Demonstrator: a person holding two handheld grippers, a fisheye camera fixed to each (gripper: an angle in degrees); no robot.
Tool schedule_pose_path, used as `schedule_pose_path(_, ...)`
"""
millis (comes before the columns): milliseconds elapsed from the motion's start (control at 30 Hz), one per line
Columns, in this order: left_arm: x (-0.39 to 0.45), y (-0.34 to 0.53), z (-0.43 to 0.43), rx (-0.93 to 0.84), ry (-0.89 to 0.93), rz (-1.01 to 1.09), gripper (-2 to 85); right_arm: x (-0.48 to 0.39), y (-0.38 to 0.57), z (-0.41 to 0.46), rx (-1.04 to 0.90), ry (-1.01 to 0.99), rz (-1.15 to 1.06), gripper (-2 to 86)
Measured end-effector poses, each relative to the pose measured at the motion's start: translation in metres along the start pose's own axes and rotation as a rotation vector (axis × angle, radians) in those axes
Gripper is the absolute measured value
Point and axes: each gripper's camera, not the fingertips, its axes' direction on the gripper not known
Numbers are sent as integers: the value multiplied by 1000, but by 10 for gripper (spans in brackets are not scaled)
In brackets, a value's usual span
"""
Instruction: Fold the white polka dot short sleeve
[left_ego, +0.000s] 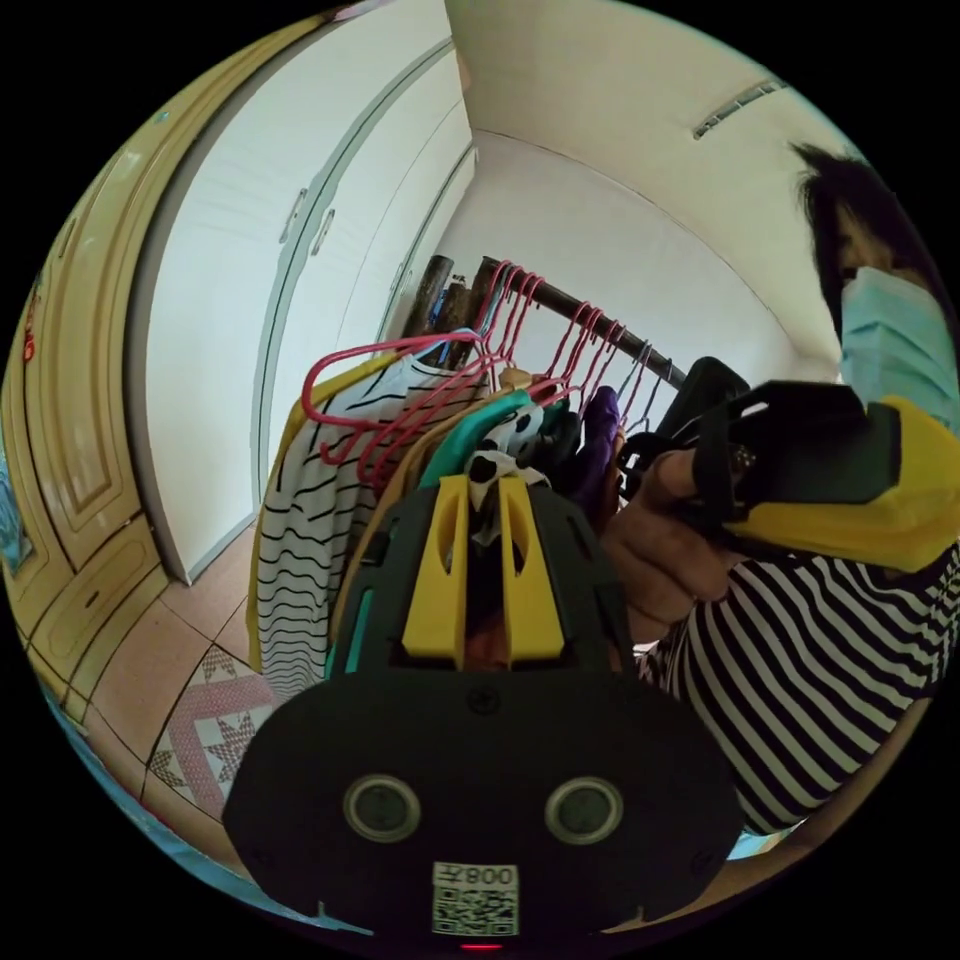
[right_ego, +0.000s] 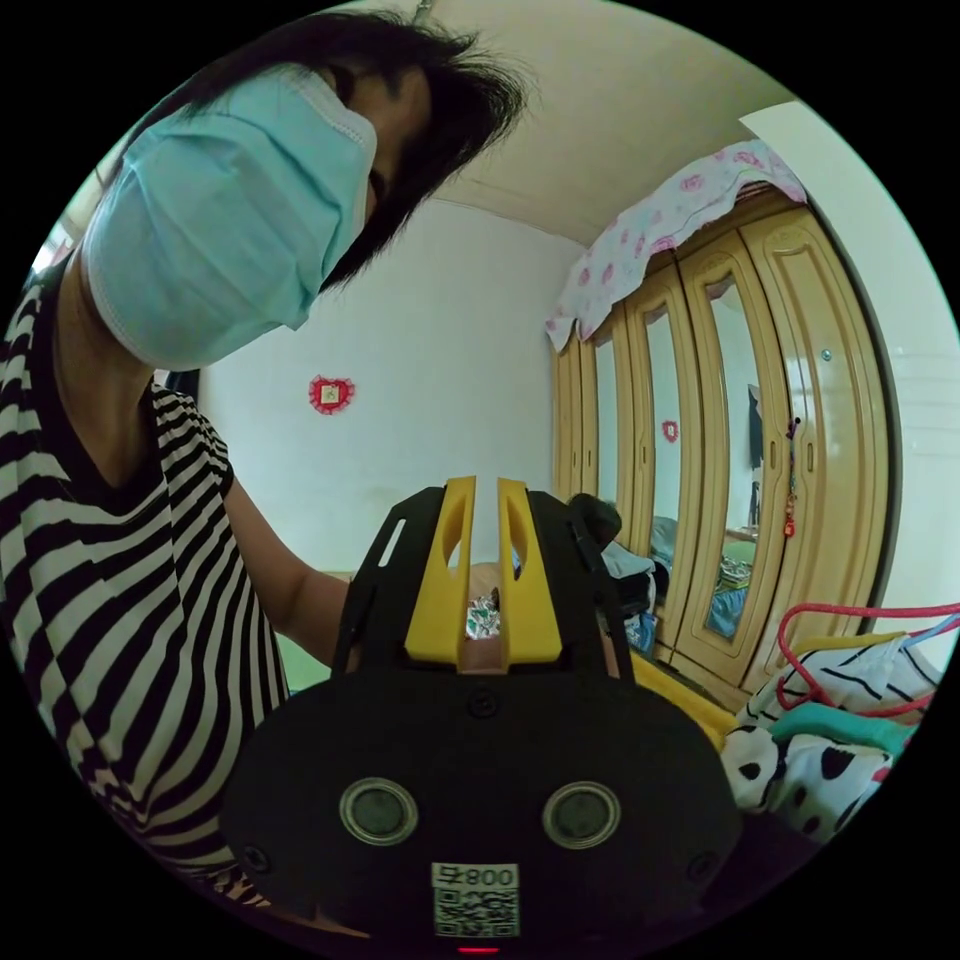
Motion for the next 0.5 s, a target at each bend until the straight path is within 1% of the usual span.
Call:
schedule_pose_path(200, -5, 0, -10, -10, 60, 13, 35, 12, -1, 12, 8, -6, 9, 22)
schedule_pose_path(367, -5, 0, -29, -7, 63, 8, 30, 22, -5, 26, 5, -8, 33, 21)
schedule_pose_path(500, -9, 0, -58, 34, 41, -27, 27, 24, -10, 39, 1, -13, 25, 20)
